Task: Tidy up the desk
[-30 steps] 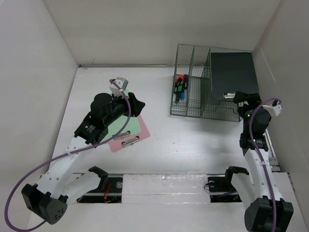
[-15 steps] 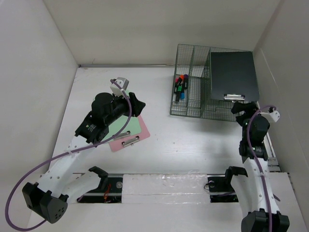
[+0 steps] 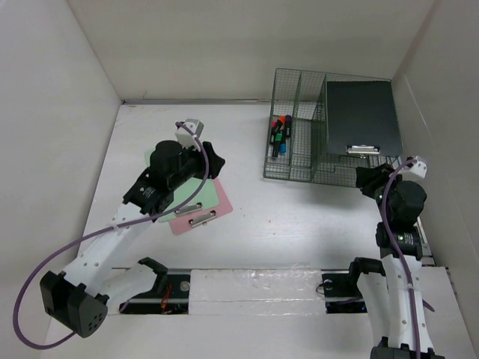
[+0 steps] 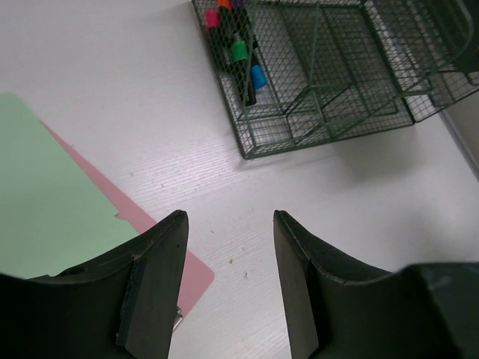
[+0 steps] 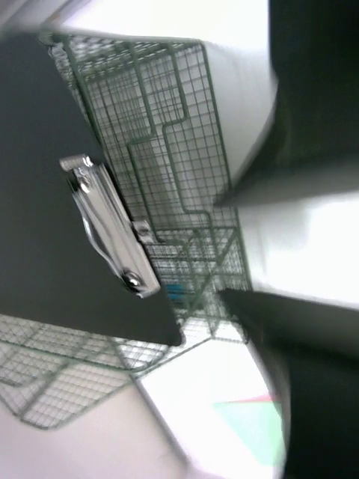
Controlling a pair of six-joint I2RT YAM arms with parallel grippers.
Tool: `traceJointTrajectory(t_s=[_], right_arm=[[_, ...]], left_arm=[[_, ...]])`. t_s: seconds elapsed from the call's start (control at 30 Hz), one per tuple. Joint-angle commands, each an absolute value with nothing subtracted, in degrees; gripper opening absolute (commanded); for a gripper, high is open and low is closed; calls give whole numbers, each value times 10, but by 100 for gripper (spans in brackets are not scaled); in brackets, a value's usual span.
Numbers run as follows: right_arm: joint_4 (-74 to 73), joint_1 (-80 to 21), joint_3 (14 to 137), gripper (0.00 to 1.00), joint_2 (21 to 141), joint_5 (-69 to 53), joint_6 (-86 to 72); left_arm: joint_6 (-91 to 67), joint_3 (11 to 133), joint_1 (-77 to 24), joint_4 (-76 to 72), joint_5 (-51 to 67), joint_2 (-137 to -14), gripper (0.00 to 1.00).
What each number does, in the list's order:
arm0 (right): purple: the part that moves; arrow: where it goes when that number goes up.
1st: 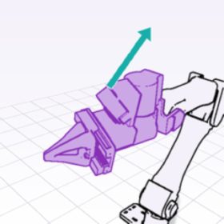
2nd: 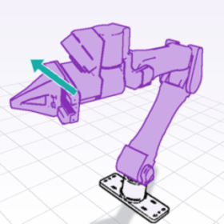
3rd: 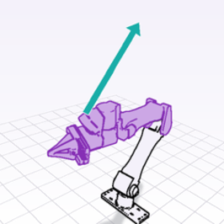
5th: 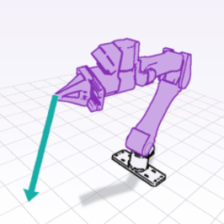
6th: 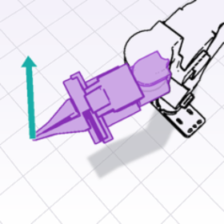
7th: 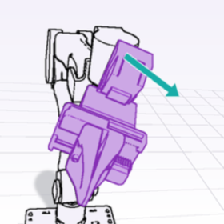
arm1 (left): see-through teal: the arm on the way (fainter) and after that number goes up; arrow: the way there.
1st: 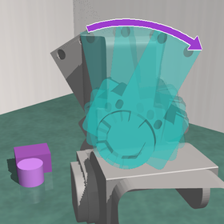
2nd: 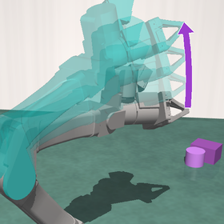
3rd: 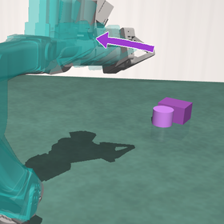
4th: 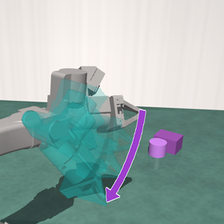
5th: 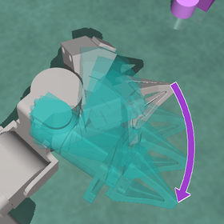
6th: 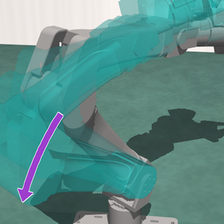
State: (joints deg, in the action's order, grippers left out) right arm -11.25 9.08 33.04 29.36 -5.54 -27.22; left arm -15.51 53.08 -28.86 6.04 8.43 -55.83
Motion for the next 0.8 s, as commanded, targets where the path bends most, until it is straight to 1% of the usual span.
traceJointTrajectory(t_s=[0.0,0.03,0.07,0.1,0.17,0.23,0.33,0.4,0.43,0.47,0.57,0.6,0.63,0.67,0.73,0.77], right_arm=[[-101,91,312,35,300,-134,-253],[-82,91,307,24,300,-142,-260],[-60,91,299,9,305,-160,-265],[-60,91,299,9,305,-170,-265],[-41,85,302,3,321,-186,-259],[-31,65,311,2,330,-203,-244],[-6,40,314,1,349,-220,-222],[18,4,319,3,376,-228,-209],[18,-10,323,3,390,-229,-195],[18,-37,338,4,406,-230,-190],[26,-82,353,6,461,-208,-191],[29,-116,352,7,468,-172,-196],[46,-132,345,7,477,-155,-205],[59,-147,339,7,481,-141,-208],[89,-184,321,8,491,-121,-210],[94,-192,317,9,504,-116,-211]], left_arm=[[-151,554,-291,73,62,-594,45],[-149,556,-291,79,62,-605,45],[-143,570,-291,108,61,-647,45],[-143,570,-291,108,61,-648,45],[-140,585,-291,126,58,-690,45],[-134,593,-303,156,34,-717,46],[-131,603,-344,187,-52,-753,47],[-134,616,-361,219,-110,-786,46],[-133,620,-366,229,-118,-794,45],[-133,621,-367,244,-120,-808,40],[-138,598,-367,250,-139,-816,40],[-140,596,-360,258,-142,-820,40],[-140,595,-359,269,-148,-824,40],[-146,589,-359,289,-183,-833,41],[-149,578,-359,291,-191,-834,44],[-152,576,-359,293,-189,-838,47]])
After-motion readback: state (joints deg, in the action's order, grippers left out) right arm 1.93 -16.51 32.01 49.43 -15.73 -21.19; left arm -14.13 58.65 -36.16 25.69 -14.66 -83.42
